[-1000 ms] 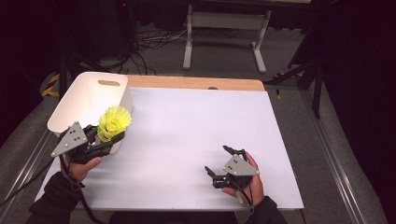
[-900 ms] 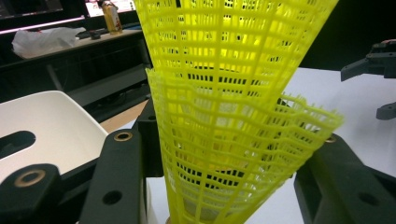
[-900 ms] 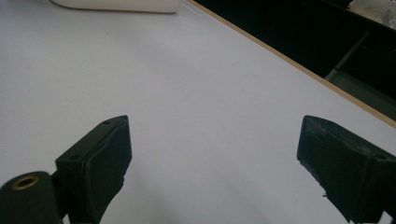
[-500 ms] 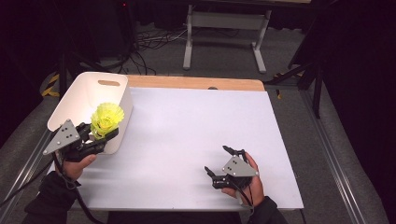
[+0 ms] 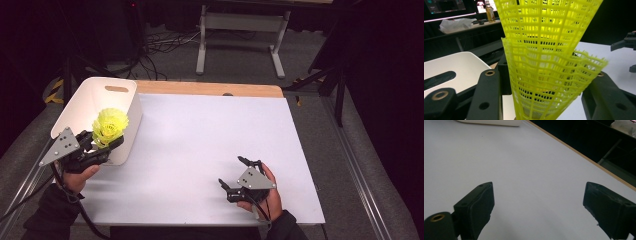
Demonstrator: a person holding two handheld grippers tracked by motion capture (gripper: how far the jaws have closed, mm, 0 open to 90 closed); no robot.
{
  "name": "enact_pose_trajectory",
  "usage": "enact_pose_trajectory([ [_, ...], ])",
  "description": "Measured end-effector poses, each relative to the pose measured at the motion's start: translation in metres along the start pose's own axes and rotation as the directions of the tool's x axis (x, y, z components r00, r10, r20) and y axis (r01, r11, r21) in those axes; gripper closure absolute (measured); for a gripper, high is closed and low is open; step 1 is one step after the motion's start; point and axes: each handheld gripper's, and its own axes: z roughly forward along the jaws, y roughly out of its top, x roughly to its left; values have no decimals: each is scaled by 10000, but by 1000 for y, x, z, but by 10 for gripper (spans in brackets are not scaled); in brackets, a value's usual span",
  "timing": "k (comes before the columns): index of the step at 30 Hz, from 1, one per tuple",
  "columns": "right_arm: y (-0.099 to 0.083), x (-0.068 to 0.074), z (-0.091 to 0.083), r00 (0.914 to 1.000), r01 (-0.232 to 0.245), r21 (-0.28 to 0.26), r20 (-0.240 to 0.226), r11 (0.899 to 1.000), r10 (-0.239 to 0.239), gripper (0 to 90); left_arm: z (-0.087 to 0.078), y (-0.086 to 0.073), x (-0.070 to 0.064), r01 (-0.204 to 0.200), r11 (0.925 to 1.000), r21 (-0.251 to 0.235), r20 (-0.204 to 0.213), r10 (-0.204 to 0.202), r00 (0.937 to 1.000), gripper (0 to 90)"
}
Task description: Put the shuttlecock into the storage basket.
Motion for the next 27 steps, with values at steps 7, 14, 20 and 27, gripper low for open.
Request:
enact_pose_trajectory([
  [7, 0, 0, 0, 10000, 6, -11, -8, 10000, -6, 110, -3, 2, 1, 153, 9998, -92, -110, -154, 9998, 525],
  [14, 1, 1, 1, 10000, 23, 16, -26, 10000, -23, 110, -4, 8, 0, 116, 9999, -43, -270, -117, 9996, 526],
  [20, 0, 2, 2, 10000, 0, 76, -59, 10000, 1, 110, -7, 14, 6, 276, 9996, -39, -451, -278, 9986, 526],
  [27, 0, 2, 3, 9999, 8, 125, -121, 9999, -6, 110, -13, 17, 17, 467, 9989, -35, -672, -469, 9966, 523],
])
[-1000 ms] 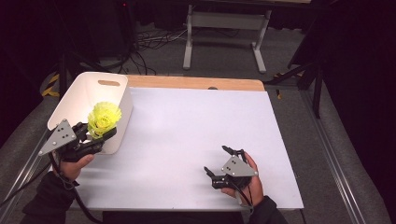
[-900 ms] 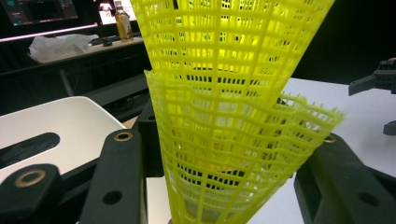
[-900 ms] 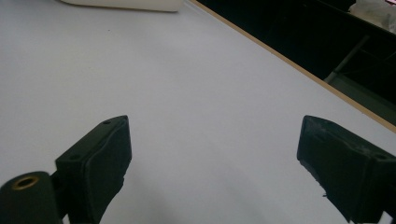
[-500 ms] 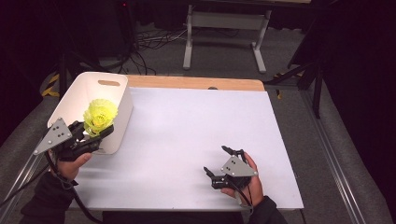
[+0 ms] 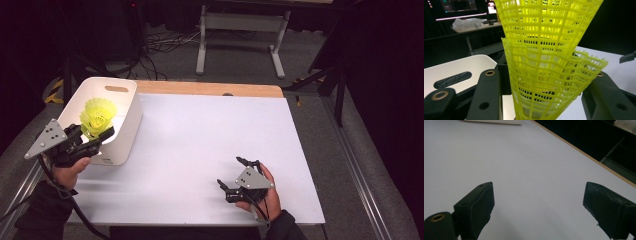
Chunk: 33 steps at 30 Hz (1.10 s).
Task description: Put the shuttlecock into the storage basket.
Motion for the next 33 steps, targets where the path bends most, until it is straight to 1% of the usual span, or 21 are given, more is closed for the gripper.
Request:
enact_pose_trajectory([
  [2, 0, 0, 1, 10000, -2, 37, -13, 10000, 2, 110, -1, 1, 4, 151, 9999, -21, -56, -152, 9999, 522],
  [3, 0, 1, 1, 10000, 10, 53, -17, 10000, -10, 110, -2, 3, 7, 62, 10000, 55, -142, -61, 9999, 521],
  [4, 0, 1, 1, 10000, 15, 61, -11, 10000, -15, 110, -2, 3, 7, 62, 10000, 55, -142, -61, 9999, 521],
  [6, 0, 1, 2, 10000, 6, 63, -39, 10000, -6, 111, -3, 8, 9, 8, 10000, -8, -366, -8, 9993, 521],
  [8, 0, 0, 2, 10000, -25, 64, -58, 10000, 25, 113, -3, 11, 12, -44, 10000, -4, -432, 44, 9991, 522],
  [9, 0, 0, 2, 10000, -37, 63, -58, 10000, 37, 113, -3, 13, 12, 15, 10000, 0, -469, -15, 9989, 522],
  [10, -1, 0, 2, 10000, -49, 74, -59, 10000, 50, 113, -2, 14, 13, -69, 10000, 18, -466, 70, 9989, 522],
  [11, -1, 0, 3, 10000, -58, 87, -59, 9999, 58, 113, -1, 15, 14, -66, 9999, 131, -462, 72, 9989, 521],
  [13, -1, 0, 3, 10000, -65, 108, -75, 9999, 66, 113, 2, 15, 16, -32, 9998, 219, -529, 43, 9986, 519],
  [14, -1, 0, 3, 10000, -66, 119, -72, 9999, 66, 113, 3, 16, 18, -131, 9993, 357, -544, 150, 9984, 517],
  [15, -1, 0, 3, 10000, -68, 125, -71, 9999, 68, 113, 5, 17, 19, -112, 9989, 456, -602, 140, 9981, 516],
  [20, -2, -1, 5, 9999, -76, 168, -100, 9998, 77, 113, 13, 18, 25, 13, 9982, 607, -663, 27, 9978, 515],
  [21, -3, -1, 5, 9999, -68, 188, -98, 9998, 70, 113, 14, 19, 26, -12, 9975, 708, -672, 59, 9977, 514],
  [22, -3, -1, 5, 9999, -60, 200, -99, 9998, 62, 113, 15, 19, 27, -74, 9975, 705, -715, 124, 9974, 514],
  [25, -3, 0, 6, 9999, -43, 236, -132, 9997, 46, 113, 20, 22, 31, -30, 9959, 905, -735, 96, 9973, 511],
  [26, -3, 0, 7, 9999, -32, 256, -139, 9997, 36, 113, 21, 23, 33, -49, 9958, 918, -775, 120, 9969, 511],
  [27, -4, 0, 7, 9999, -24, 261, -146, 9997, 27, 113, 23, 24, 34, 38, 9959, 900, -758, 31, 9971, 511],
  [28, -4, 0, 7, 9999, -29, 254, -160, 9997, 33, 113, 24, 26, 35, 42, 9957, 930, -754, 28, 9972, 511],
  [29, -4, 0, 8, 9999, -27, 270, -167, 9996, 31, 113, 27, 28, 35, -24, 9952, 978, -807, 103, 9967, 511],
  [31, -4, 1, 9, 9998, -12, 300, -199, 9995, 18, 114, 29, 28, 36, -44, 9952, 976, -807, 123, 9967, 512],
  [33, -4, 1, 9, 9998, 11, 332, -218, 9994, -4, 114, 37, 32, 41, 13, 9932, 1168, -853, 87, 9963, 513],
])
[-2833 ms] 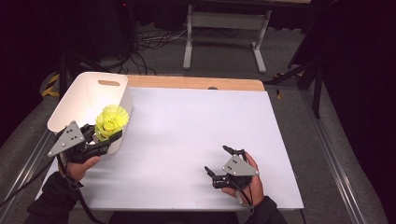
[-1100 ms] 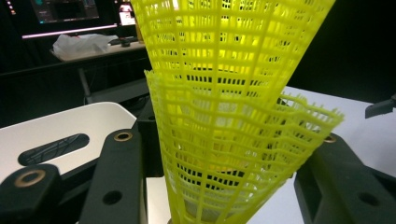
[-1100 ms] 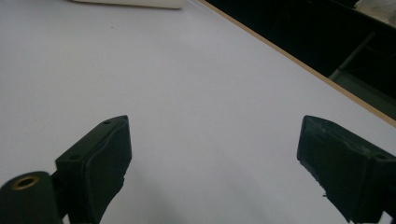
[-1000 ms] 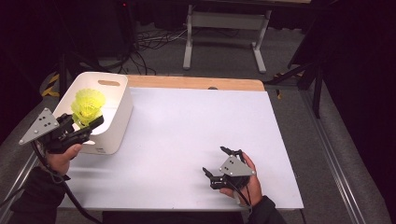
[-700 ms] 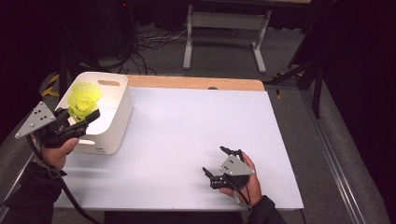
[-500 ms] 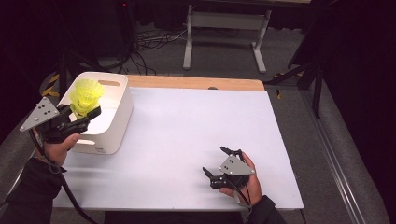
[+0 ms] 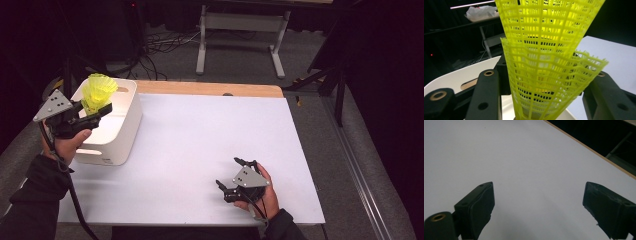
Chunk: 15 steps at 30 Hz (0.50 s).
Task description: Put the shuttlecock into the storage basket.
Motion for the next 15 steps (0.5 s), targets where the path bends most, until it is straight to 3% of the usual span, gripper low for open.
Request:
enact_pose_trajectory([
  [15, 0, -1, -1, 10000, -27, -34, -42, 10000, 27, 116, 23, 16, 16, 130, 9990, 417, -273, -119, 9996, 511],
])
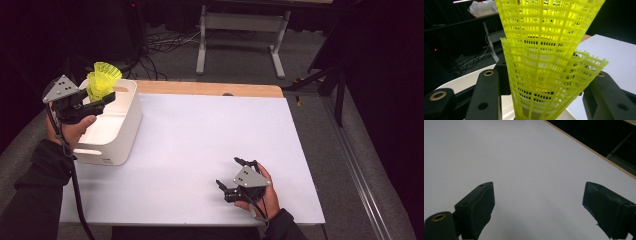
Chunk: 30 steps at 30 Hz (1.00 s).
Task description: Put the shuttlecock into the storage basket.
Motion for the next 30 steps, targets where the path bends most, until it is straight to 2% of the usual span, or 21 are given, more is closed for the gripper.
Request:
enact_pose_trajectory([
  [9, 0, 1, 1, 10000, -1, 48, -66, 10000, 1, 116, 9, 1, 9, 34, 9993, 370, -93, -30, 10000, 511],
  [11, 0, 0, 1, 10000, 2, 57, -62, 10000, -1, 116, 12, 2, 12, -25, 9988, 496, -220, 36, 9998, 508],
  [15, 0, 0, 0, 10000, -19, -8, -53, 10000, 19, 117, 16, 1, 15, 9, 9976, 687, -149, 1, 9999, 506],
  [17, 0, -1, 0, 10000, -32, 2, -30, 10000, 32, 117, 20, -2, 17, 16, 9955, 951, -195, 2, 9998, 506],
  [19, -1, -1, 0, 10000, -25, 22, -13, 10000, 25, 117, 23, -4, 19, 193, 9925, 1205, -136, -178, 9997, 503],
  [24, -1, -2, 1, 10000, -63, 34, -10, 10000, 63, 118, 27, -5, 22, 31, 9873, 1589, -40, -25, 10000, 503],
  [25, -1, -2, 1, 10000, -66, 53, -30, 10000, 67, 118, 29, -7, 23, -74, 9839, 1787, -164, 105, 9998, 503],
  [29, -1, -1, 2, 10000, -51, 73, -62, 10000, 51, 118, 34, -8, 29, 11, 9768, 2141, -364, 69, 9993, 505],
  [30, -1, -1, 2, 10000, -65, 49, -50, 10000, 65, 120, 36, -9, 31, 124, 9754, 2200, -377, -42, 9993, 508],
])
